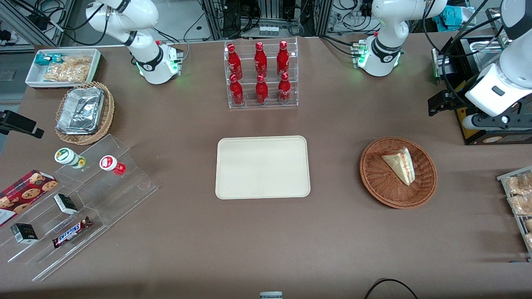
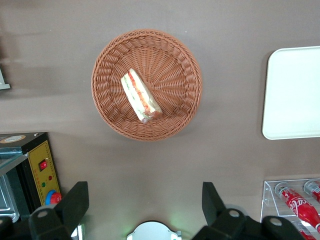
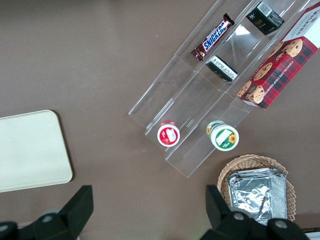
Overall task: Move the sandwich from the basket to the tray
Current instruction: 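Move the left gripper over the wicker basket and lower onto the sandwich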
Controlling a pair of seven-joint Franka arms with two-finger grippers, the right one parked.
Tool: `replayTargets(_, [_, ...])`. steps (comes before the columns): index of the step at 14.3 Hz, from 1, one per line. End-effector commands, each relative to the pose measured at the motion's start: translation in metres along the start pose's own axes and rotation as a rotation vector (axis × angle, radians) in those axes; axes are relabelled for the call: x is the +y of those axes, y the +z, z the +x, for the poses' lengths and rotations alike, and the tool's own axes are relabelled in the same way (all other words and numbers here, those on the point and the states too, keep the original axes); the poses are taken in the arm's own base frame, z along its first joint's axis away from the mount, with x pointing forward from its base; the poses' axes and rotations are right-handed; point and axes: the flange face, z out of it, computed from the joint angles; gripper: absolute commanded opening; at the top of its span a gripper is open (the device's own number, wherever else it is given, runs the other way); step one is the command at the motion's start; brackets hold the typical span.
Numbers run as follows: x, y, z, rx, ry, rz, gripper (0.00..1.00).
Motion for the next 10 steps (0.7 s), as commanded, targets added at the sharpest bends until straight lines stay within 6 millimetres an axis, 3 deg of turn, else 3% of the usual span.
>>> replayTargets(1, [0.004,-0.004,0.000,-0.008,-0.017,0.005,1.00])
replayTargets(3, [0.003,0.013,0.003,-0.044,-0.023,0.003,1.00])
replayTargets(10, [-0.004,0.176,0.027,-0.041,-0.024,0.024,1.00])
